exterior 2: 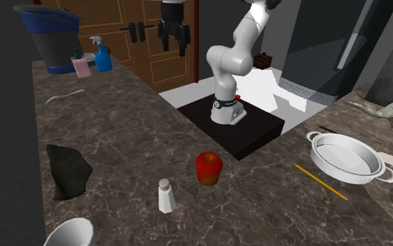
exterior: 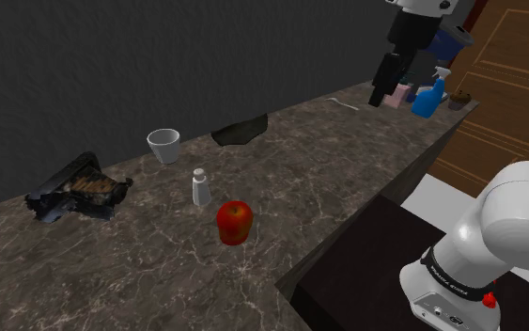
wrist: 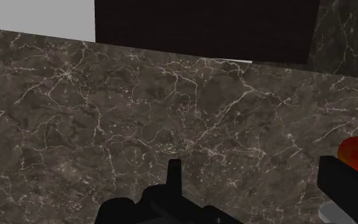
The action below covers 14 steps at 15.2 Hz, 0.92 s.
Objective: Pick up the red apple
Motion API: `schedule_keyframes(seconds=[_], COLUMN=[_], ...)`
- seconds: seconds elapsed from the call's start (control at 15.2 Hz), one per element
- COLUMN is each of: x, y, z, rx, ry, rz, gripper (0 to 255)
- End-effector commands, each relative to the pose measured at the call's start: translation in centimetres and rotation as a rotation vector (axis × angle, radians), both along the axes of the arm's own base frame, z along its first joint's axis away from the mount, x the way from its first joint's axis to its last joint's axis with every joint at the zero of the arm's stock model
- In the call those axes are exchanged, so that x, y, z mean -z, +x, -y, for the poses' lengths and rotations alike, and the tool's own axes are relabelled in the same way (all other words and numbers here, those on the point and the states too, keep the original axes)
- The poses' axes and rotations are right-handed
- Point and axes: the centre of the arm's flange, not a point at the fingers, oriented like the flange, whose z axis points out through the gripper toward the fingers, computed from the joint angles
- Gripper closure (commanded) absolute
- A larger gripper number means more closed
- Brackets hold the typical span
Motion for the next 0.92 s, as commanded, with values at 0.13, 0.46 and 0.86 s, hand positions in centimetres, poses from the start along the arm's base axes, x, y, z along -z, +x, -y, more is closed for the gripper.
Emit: schedule_keyframes(seconds=[0.13,0.46,0.86], x=[1.5,5.1,9.3], y=[0.7,2.4,4.7], z=[-1.9,-6.7,-12.5], rx=[0.011,0.040,0.074], ry=[0.011,0.038,0.071], rz=[0.002,0.008,0.014], gripper=[0,0,0])
